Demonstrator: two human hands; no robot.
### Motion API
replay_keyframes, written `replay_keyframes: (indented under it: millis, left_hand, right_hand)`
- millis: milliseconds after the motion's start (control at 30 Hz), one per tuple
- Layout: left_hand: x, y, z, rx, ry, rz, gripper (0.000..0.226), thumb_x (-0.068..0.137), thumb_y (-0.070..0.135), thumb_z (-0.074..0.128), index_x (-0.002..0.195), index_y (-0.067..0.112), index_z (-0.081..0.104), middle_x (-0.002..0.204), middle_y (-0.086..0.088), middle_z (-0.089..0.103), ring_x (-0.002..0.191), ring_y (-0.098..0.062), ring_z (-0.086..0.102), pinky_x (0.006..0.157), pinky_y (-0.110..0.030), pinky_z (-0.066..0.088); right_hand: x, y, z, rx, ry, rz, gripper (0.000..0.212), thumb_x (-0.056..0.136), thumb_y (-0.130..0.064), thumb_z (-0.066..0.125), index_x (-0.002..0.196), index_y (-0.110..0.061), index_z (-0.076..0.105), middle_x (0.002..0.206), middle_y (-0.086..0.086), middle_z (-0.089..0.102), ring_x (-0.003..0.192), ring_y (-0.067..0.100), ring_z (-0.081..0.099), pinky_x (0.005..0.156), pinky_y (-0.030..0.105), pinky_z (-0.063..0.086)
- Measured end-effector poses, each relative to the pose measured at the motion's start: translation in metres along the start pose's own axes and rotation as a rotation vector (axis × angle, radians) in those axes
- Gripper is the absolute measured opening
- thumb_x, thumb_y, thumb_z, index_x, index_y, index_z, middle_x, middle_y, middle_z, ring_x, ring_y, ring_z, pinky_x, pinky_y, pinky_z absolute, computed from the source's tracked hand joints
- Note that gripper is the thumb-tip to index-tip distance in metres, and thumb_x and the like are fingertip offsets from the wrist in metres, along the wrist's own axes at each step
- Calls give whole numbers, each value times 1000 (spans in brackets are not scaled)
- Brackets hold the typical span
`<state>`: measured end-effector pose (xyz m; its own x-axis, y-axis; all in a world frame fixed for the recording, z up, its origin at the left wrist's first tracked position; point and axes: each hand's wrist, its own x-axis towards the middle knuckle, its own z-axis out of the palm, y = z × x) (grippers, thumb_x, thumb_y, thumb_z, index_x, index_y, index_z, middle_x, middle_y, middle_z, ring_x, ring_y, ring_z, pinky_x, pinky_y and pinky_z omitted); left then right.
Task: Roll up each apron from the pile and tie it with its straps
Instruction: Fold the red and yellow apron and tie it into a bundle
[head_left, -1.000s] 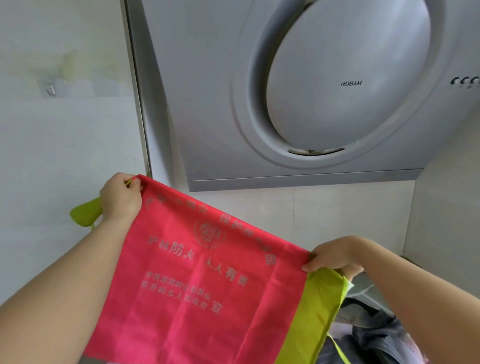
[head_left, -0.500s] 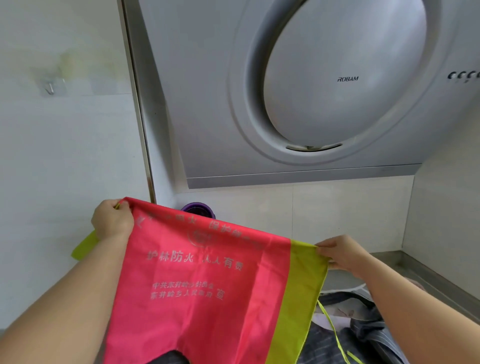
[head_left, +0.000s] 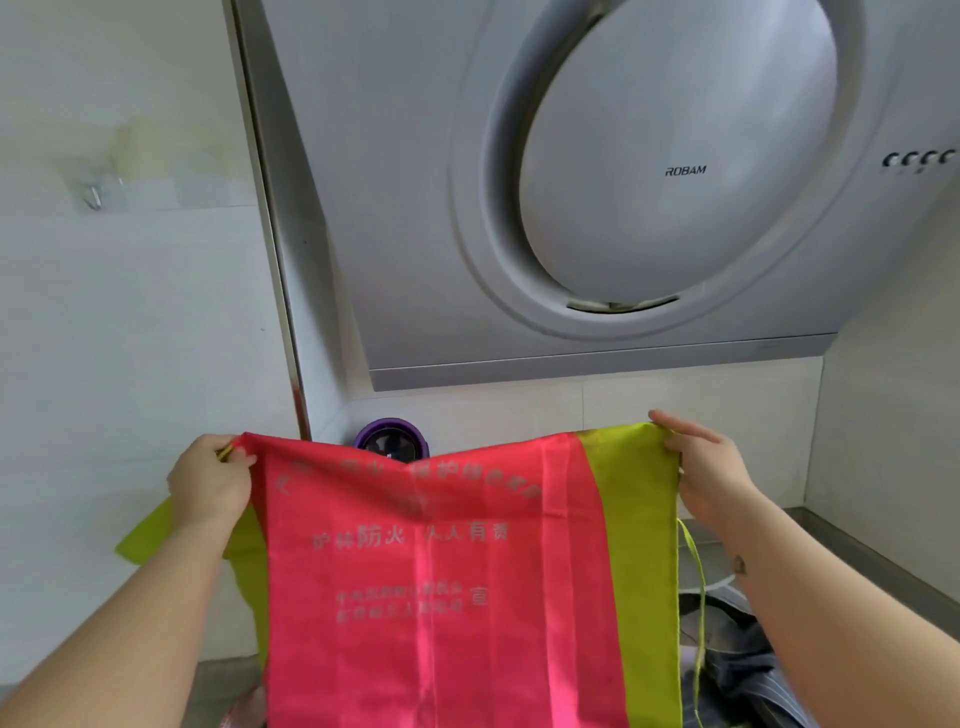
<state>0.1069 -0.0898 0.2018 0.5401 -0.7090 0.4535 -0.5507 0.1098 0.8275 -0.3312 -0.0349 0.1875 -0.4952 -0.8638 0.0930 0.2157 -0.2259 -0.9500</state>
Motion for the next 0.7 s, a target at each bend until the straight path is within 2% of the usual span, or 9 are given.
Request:
replay_keyframes:
  millis: [67,133,200,267,400,467,567,633,700]
  left_hand:
    - [-3,4,-5,57,-68,45,24,90,7,54,112,5,64,103,-14,65,98,-33,57,80,-36,40]
    - [-8,7,-8,88,-176,84,22,89,14,57,110,11,65,94,-7,63,89,-27,55,76,-33,37]
    - [-9,7,-9,116,-244,148,23,92,27,59,107,12,67,94,-6,66,93,-26,58,79,-33,40]
    - [-6,4,-9,115,-264,214,21,94,28,57,95,12,70,91,-6,70,95,-29,63,82,-35,43]
    - [0,8,-9,-95,-383,162,20,94,9,58,76,16,65,78,-8,68,83,-28,69,83,-42,54]
    - [1,16,-8,-132,-386,168,21,93,6,58,76,16,64,77,-9,68,78,-24,69,81,-42,55]
    - [1,35,-5,-208,-379,181,23,93,3,57,75,16,64,79,-14,68,80,-25,68,80,-39,55]
    - [-1,52,-3,-237,-370,202,24,93,3,56,75,18,63,81,-15,67,80,-25,68,80,-38,55]
    - [-7,70,1,-230,-366,262,25,93,3,57,75,21,63,75,-7,67,77,-21,68,77,-35,56]
  right_hand:
    - [-3,-10,2,-236,12,-94,33,89,7,50,112,-10,67,118,13,62,104,24,57,87,31,45]
    - [-3,-18,3,-511,116,-223,32,88,3,54,116,-8,67,109,13,65,101,34,60,83,35,47]
    - [2,-23,2,-753,218,-382,32,88,1,53,116,-6,67,113,16,65,103,37,59,81,34,45]
    - [9,-24,-4,-931,259,-520,30,89,1,53,115,-4,67,111,20,62,101,39,56,82,36,44]
    - [19,-32,-20,-1165,304,-502,16,86,-11,60,98,-8,71,101,16,64,88,36,56,76,36,44]
    - [15,-37,-20,-1542,320,-415,18,87,-19,57,101,-18,68,107,9,58,97,30,51,83,36,38]
    - [4,-38,-8,-1961,203,-297,33,87,-22,50,119,-25,57,123,4,49,118,24,42,96,38,33]
    - [-5,-22,5,-1967,8,-313,44,87,-23,51,130,-22,44,131,3,47,124,23,43,101,40,33]
    - [-16,7,22,-1789,-218,-324,66,83,-30,61,141,-21,29,138,1,45,128,22,43,106,40,32]
